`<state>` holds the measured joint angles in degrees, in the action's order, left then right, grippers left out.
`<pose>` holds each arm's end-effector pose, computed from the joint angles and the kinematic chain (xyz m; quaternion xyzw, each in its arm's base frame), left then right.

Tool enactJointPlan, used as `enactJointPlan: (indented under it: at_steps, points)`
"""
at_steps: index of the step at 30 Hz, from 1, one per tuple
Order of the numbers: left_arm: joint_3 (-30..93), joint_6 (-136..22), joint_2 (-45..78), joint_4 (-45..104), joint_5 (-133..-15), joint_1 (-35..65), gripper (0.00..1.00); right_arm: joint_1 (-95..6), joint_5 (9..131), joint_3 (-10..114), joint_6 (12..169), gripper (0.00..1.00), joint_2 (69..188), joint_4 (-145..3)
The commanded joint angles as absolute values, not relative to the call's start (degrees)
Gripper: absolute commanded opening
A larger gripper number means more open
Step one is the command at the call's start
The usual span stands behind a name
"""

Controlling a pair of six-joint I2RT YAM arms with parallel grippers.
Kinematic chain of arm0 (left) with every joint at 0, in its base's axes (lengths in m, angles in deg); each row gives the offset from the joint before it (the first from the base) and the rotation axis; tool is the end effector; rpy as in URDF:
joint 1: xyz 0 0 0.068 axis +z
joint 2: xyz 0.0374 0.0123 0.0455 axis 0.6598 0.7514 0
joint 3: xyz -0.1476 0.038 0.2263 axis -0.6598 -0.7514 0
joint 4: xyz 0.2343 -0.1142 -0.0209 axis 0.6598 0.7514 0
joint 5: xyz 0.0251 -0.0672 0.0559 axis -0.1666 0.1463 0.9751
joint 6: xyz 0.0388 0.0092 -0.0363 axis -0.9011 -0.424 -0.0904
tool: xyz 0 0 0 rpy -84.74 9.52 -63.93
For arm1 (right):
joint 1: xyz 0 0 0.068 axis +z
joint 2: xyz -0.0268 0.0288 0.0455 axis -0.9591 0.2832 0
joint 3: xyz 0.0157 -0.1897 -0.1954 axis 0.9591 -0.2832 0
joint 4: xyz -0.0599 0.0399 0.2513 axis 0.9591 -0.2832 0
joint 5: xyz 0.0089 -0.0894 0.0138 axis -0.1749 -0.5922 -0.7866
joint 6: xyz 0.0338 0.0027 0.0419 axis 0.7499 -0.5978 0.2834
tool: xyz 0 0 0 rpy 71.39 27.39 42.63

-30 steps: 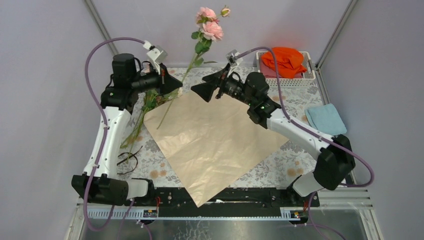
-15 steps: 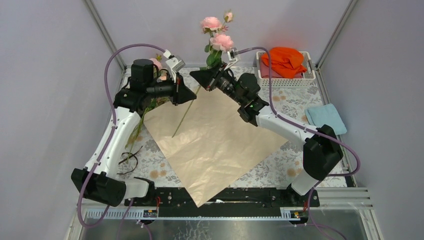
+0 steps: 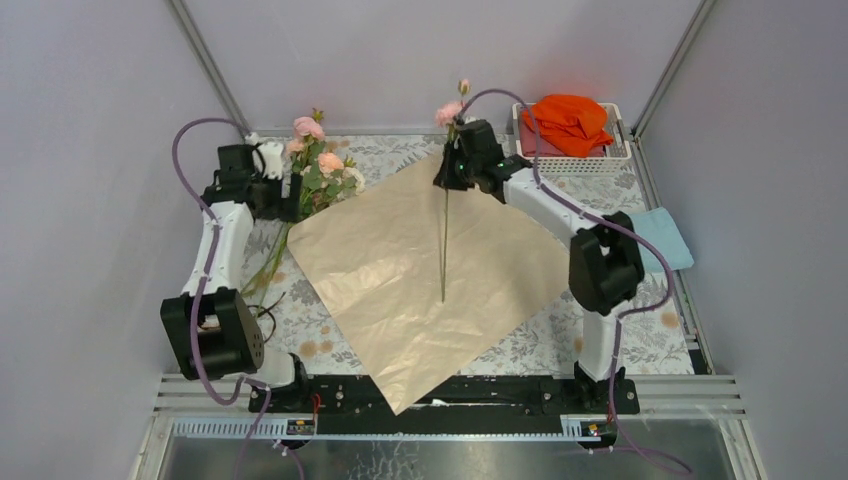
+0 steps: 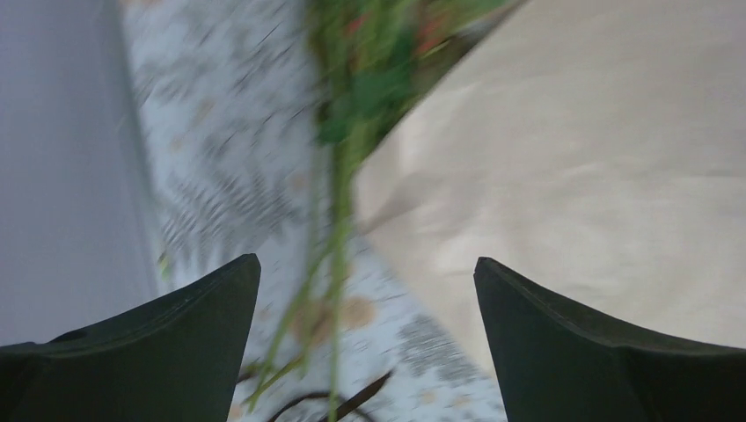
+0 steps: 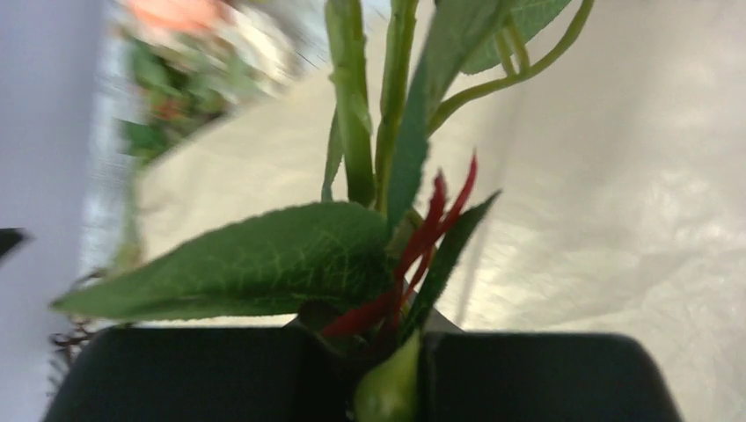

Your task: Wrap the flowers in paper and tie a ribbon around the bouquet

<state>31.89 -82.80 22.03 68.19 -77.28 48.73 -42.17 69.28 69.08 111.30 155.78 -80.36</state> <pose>0.3047 0.0327 0.3190 0.0907 0.9174 -0.0194 0.3871 0.3845 0.2392 0.3112 -0.0591 0.8414 0.3053 0.4420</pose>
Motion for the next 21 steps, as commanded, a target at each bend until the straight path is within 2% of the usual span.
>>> enactJointPlan:
  at_steps: [1,4,6,7,10,14,21]
  points:
    - [28.16,-91.21,24.23,64.16,-66.31,57.65,0.98,-43.62,68.50,73.70,109.84,0.01,164.73,-91.89]
    - [26.32,-94.34,26.59,62.65,-66.14,60.36,0.97,-44.56,67.19,76.72,110.59,0.23,170.20,-92.99]
    - [25.66,-95.66,28.45,61.32,-65.13,60.68,0.91,-44.71,64.17,79.70,110.09,0.42,174.00,-95.19]
    - [25.54,-95.89,29.72,60.63,-64.95,60.76,0.86,-44.78,62.45,81.26,109.75,0.49,175.34,-96.53]
    - [27.40,-96.24,33.79,59.55,-66.56,60.74,0.68,-44.90,57.75,83.69,108.38,0.52,176.44,-99.21]
    - [33.18,-94.10,38.98,60.09,-72.55,60.68,0.43,-44.82,55.70,80.34,107.49,0.55,172.24,-98.61]
    - [38.53,-90.98,44.88,60.53,-79.20,58.75,0.42,-44.24,53.38,71.17,105.51,0.57,161.55,-97.60]
